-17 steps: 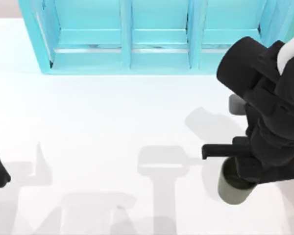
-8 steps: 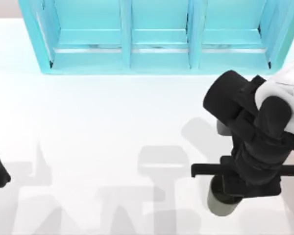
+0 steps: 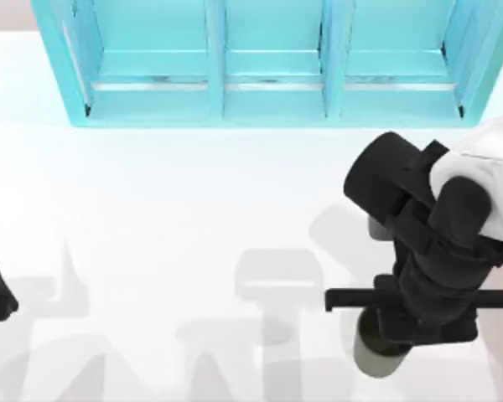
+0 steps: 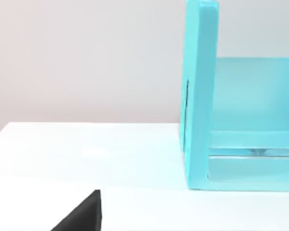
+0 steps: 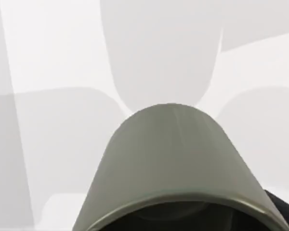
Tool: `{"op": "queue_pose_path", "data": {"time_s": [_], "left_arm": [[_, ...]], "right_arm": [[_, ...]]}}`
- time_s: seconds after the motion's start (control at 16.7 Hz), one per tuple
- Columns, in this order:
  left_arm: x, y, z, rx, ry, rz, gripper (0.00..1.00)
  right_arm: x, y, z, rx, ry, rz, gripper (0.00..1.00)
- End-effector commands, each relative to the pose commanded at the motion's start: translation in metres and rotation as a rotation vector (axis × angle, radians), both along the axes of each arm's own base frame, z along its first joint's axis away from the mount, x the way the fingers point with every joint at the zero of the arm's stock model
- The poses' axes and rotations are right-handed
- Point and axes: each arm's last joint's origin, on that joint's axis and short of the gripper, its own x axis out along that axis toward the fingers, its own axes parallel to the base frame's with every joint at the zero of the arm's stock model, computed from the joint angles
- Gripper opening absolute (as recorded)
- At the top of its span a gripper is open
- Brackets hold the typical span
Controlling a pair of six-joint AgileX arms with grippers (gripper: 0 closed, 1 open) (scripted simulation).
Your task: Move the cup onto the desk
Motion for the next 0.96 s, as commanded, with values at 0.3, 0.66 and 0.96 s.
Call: {"op": "queue_pose_path", "data": {"time_s": [0.3,0.66,0.96], "left_arm": [[0.0000,0.0000,0.0000,0.000,0.000,0.000,1.00],[0.0000,0.0000,0.0000,0.000,0.000,0.000,1.00],[0.0000,0.0000,0.0000,0.000,0.000,0.000,1.00]], "right_arm": [[0.0000,0.0000,0.0000,0.000,0.000,0.000,0.60],[0.0000,0.0000,0.0000,0.000,0.000,0.000,1.00],[0.0000,0.0000,0.0000,0.000,0.000,0.000,1.00]]}}
